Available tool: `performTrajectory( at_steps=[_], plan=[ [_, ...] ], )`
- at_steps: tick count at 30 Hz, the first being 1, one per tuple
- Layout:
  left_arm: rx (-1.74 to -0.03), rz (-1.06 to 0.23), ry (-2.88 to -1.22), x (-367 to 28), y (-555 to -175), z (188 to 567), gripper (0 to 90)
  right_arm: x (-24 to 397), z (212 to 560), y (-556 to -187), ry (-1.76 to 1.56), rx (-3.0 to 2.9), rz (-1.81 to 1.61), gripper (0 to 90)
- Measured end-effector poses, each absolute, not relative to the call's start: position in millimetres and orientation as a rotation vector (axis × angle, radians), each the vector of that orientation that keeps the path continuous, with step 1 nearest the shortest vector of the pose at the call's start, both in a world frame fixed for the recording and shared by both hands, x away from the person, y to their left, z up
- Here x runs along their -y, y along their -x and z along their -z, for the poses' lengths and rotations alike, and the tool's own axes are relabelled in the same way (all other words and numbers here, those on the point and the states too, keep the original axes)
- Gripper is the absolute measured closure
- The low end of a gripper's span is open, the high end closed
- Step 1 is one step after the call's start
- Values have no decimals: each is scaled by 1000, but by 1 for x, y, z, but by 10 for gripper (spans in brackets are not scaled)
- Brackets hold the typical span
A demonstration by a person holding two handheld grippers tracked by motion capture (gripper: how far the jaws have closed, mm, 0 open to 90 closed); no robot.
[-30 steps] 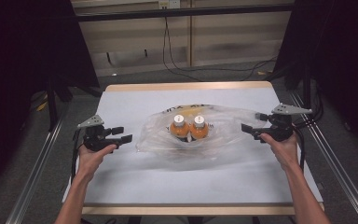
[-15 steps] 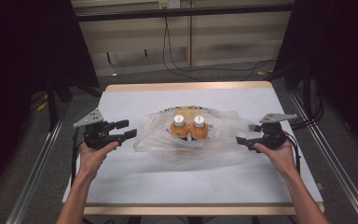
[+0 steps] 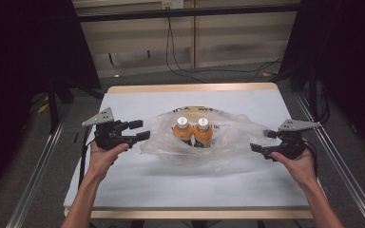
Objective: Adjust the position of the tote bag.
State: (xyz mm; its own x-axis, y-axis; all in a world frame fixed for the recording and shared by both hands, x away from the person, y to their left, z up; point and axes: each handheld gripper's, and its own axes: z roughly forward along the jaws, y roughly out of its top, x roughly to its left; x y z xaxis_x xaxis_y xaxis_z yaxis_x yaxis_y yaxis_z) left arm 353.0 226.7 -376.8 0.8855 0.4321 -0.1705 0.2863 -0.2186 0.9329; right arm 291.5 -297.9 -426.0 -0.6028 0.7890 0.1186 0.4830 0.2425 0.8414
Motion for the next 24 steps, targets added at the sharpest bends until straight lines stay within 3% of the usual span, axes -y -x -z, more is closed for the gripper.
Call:
performTrajectory(
  at_steps=[5,9,10,19,24],
  plan=[
    [-578,-107,-1910,-208,-365,401,365,287,425,-299,-1141,-2212,-1309,196],
    [-602,-118,-1953,-206,-372,415,836,283,428,-299,-1132,-2226,-1301,202],
    [-622,-127,-1966,-209,-372,416,877,283,428,-298,-1131,-2226,-1299,205],
    [-704,-149,-1985,-242,-368,426,888,302,424,-278,-1145,-2186,-1310,237],
    [-674,-160,-1958,-247,-362,415,676,298,411,-277,-1093,-2192,-1345,482]
  ],
)
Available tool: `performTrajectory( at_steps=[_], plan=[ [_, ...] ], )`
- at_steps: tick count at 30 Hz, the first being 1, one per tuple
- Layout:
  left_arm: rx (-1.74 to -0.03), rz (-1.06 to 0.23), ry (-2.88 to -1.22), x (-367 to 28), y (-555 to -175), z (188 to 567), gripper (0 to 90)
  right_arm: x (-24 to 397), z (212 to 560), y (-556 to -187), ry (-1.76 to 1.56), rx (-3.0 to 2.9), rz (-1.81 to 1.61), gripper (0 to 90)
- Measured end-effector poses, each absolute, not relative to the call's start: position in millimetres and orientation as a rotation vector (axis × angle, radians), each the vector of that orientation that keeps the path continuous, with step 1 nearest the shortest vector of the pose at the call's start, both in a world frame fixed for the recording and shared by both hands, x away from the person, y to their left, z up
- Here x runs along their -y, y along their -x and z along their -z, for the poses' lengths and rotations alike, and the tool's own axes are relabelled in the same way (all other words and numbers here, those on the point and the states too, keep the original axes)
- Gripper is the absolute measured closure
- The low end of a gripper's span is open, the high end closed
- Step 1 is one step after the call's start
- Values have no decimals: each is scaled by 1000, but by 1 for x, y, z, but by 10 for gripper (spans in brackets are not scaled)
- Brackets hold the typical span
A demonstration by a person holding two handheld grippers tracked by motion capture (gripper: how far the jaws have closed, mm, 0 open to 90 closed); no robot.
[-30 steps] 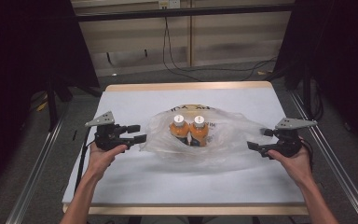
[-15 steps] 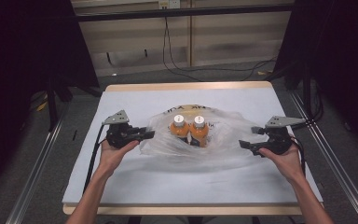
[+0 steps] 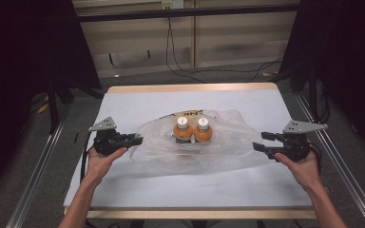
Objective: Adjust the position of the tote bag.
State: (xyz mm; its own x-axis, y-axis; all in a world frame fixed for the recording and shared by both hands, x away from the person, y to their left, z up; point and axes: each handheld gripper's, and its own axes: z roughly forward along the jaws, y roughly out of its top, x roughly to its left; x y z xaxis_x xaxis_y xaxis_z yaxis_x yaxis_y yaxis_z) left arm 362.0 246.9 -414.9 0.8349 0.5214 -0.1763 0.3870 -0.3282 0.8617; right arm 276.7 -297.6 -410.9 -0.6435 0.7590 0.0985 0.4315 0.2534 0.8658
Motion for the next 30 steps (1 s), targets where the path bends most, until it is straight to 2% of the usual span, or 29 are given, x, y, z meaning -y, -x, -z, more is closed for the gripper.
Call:
performTrajectory(
  at_steps=[4,7,11,14,17,24,30],
  plan=[
    [-629,-214,-1913,-246,-357,390,542,281,397,-287,-1028,-2207,-1361,546],
    [-590,-253,-1883,-246,-354,368,539,267,383,-295,-980,-2207,-1391,576],
    [-495,-227,-1901,-226,-354,356,715,246,372,-309,-913,-2264,-1387,726],
    [-457,-186,-1967,-198,-359,365,790,229,377,-324,-881,-2340,-1357,816],
    [-457,-157,-2045,-172,-370,379,828,213,388,-337,-865,-2406,-1321,891],
    [-477,-143,-2218,-141,-394,401,847,188,406,-365,-849,-2523,-1225,900],
    [-482,-111,-2314,-131,-404,421,849,176,421,-380,-855,-2595,-1149,900]
  ],
)
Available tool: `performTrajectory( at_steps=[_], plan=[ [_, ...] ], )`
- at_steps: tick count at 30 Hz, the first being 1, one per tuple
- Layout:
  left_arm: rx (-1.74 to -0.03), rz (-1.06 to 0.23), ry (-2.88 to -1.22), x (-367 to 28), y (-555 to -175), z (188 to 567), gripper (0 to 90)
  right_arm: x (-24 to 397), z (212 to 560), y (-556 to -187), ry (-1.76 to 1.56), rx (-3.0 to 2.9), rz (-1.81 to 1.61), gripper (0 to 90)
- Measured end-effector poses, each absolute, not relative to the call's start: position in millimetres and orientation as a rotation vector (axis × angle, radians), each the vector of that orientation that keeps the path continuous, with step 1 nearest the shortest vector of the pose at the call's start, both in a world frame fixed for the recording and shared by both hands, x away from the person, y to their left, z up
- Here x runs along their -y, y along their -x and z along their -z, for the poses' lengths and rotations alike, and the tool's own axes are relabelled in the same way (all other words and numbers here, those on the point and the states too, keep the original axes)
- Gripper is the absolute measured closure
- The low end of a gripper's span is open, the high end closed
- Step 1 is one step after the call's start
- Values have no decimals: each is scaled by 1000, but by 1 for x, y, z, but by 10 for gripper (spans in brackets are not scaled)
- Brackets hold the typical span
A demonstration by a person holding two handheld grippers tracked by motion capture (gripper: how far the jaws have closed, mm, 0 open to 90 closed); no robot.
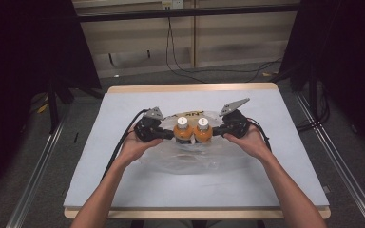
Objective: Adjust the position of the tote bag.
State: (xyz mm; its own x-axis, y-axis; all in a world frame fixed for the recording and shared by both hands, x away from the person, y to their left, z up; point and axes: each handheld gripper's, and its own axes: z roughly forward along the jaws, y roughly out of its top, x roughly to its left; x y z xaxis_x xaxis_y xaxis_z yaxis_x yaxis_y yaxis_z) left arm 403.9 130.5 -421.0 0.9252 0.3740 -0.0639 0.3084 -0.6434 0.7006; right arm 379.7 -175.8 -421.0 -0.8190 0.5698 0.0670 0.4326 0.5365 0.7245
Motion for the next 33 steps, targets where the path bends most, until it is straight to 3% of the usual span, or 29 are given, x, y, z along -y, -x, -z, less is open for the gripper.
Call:
performTrajectory(
  at_steps=[11,15,20,33],
  plan=[
    [-504,-132,-2472,-130,-406,457,850,168,458,-394,-911,-2698,-902,900],
    [-555,-131,-2432,-132,-405,470,861,169,468,-391,-896,-2718,-844,900],
    [-524,-217,-2490,-134,-399,467,890,177,469,-388,-898,-2706,-847,900],
    [-509,-271,-2542,-159,-391,465,900,206,464,-376,-843,-2650,-628,900]
  ],
)
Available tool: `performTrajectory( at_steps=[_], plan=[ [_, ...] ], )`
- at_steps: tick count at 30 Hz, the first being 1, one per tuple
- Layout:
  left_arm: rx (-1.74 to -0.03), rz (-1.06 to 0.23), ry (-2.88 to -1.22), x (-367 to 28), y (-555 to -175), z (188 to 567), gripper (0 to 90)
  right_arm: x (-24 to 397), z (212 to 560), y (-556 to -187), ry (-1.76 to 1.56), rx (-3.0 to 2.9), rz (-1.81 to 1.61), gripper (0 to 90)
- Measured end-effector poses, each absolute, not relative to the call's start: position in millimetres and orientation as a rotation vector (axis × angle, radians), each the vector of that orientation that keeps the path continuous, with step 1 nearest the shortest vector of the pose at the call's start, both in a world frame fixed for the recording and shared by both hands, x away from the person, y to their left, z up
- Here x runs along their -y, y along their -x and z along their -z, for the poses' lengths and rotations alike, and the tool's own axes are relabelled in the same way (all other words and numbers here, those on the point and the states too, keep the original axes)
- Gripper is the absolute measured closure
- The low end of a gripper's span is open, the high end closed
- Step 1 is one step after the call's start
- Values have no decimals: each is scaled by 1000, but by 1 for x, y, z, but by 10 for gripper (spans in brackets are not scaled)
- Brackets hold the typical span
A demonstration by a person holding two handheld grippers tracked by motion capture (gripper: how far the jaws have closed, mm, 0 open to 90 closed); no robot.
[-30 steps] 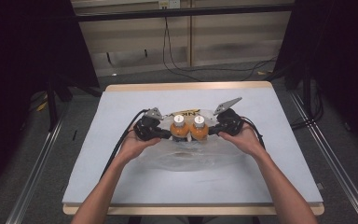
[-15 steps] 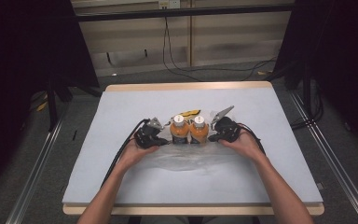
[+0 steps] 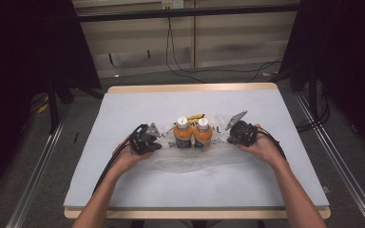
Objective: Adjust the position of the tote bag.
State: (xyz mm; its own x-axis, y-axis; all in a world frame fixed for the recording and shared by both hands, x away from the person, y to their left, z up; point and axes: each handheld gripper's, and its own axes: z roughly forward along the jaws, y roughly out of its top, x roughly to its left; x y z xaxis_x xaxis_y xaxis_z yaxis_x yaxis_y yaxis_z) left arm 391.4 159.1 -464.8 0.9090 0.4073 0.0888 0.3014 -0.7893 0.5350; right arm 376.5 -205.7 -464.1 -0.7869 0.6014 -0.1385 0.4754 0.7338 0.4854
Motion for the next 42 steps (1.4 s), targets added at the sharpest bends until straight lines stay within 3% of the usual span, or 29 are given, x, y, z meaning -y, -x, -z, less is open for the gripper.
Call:
performTrajectory(
  at_steps=[12,25,29,42],
  plan=[
    [-511,-278,-2557,-194,-385,463,900,208,462,-376,-806,-2659,-575,900],
    [-517,-266,-2566,-204,-384,462,900,238,460,-366,-812,-2637,-436,900],
    [-520,-255,-2545,-207,-385,463,900,261,463,-357,-871,-2626,-560,900],
    [-533,-249,-2549,-212,-382,462,900,266,463,-352,-880,-2613,-570,900]
  ],
)
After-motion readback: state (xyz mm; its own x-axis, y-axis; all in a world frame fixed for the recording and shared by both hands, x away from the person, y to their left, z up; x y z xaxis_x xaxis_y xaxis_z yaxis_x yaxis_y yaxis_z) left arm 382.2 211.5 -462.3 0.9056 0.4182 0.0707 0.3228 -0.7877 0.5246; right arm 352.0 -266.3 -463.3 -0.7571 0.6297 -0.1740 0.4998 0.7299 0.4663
